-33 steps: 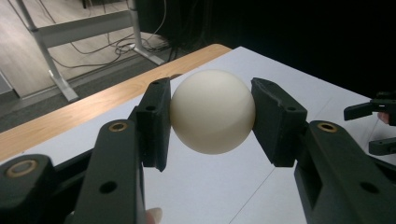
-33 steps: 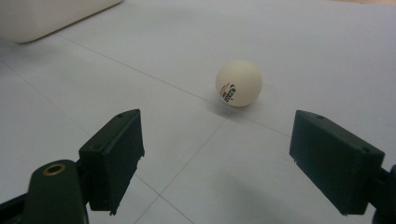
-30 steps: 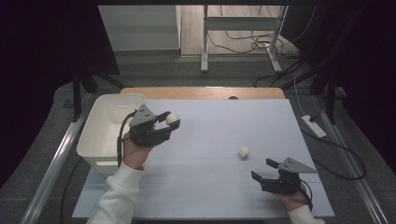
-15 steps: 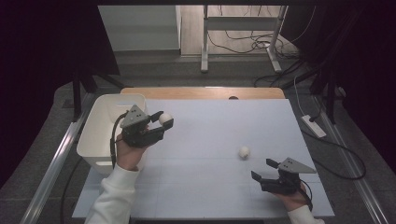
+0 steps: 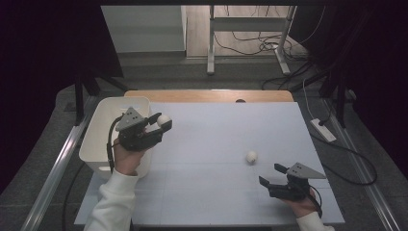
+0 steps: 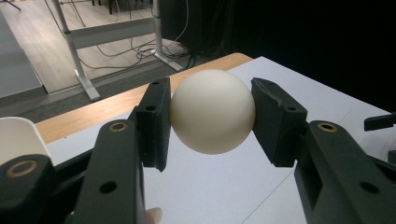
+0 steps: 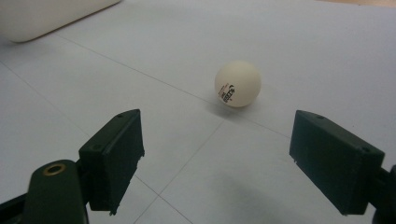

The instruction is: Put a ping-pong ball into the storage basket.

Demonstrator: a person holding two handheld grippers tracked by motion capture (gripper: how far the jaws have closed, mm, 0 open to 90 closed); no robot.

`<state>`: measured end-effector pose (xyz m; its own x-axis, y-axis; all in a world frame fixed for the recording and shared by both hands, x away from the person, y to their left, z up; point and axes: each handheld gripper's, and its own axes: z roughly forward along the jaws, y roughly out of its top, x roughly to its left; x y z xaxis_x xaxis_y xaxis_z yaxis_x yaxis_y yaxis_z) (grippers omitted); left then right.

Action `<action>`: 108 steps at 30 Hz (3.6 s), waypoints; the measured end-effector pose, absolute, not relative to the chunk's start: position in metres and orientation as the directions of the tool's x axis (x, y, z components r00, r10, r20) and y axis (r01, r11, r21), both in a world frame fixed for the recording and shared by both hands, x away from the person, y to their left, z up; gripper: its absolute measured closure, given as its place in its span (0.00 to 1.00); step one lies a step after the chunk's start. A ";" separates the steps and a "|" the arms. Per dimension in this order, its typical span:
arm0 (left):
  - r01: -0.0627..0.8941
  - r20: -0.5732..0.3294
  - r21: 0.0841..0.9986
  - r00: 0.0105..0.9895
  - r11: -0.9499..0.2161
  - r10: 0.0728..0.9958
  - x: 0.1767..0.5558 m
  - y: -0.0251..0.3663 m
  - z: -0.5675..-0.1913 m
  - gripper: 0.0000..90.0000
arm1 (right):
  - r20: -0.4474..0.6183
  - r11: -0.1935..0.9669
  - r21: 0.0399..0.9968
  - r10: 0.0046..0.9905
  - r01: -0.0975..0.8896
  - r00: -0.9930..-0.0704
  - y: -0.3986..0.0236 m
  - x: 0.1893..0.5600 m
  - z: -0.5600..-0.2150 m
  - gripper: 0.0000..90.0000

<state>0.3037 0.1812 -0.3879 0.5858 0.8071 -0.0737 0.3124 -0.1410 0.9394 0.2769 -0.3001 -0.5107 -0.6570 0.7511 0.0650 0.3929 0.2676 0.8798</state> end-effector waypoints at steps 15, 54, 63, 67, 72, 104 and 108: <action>0.315 -0.080 0.942 0.541 -0.113 0.837 0.297 0.200 -0.387 0.56 | 0.062 0.269 0.881 0.749 0.389 -0.659 -0.299 0.278 -0.510 0.20; 0.379 -0.097 0.921 0.436 -0.085 0.895 0.301 0.243 -0.393 0.56 | 0.065 0.264 0.882 0.753 0.391 -0.655 -0.299 0.279 -0.510 0.20; 0.415 -0.088 0.904 0.418 -0.104 0.904 0.309 0.244 -0.396 0.56 | 0.066 0.264 0.882 0.753 0.391 -0.655 -0.299 0.278 -0.510 0.20; 0.439 -0.073 0.891 0.399 -0.120 0.914 0.313 0.245 -0.397 0.56 | 0.064 0.266 0.882 0.752 0.390 -0.656 -0.299 0.278 -0.510 0.20; 0.467 -0.047 0.872 0.380 -0.148 0.924 0.318 0.244 -0.397 0.56 | 0.064 0.266 0.882 0.751 0.389 -0.658 -0.299 0.278 -0.510 0.20; 0.399 -0.150 0.914 0.505 -0.077 0.850 0.299 0.232 -0.388 0.22 | 0.063 0.266 0.882 0.752 0.389 -0.656 -0.299 0.277 -0.509 0.20; 0.401 -0.159 0.913 0.530 -0.081 0.833 0.296 0.227 -0.391 0.22 | 0.065 0.264 0.881 0.753 0.391 -0.655 -0.300 0.277 -0.509 0.20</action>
<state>0.2963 0.2268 -0.3910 0.5305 0.8326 -0.1592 0.4009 -0.0810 0.9125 0.2771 -0.2997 -0.5093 -0.6550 0.7528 0.0651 0.3915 0.2645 0.8814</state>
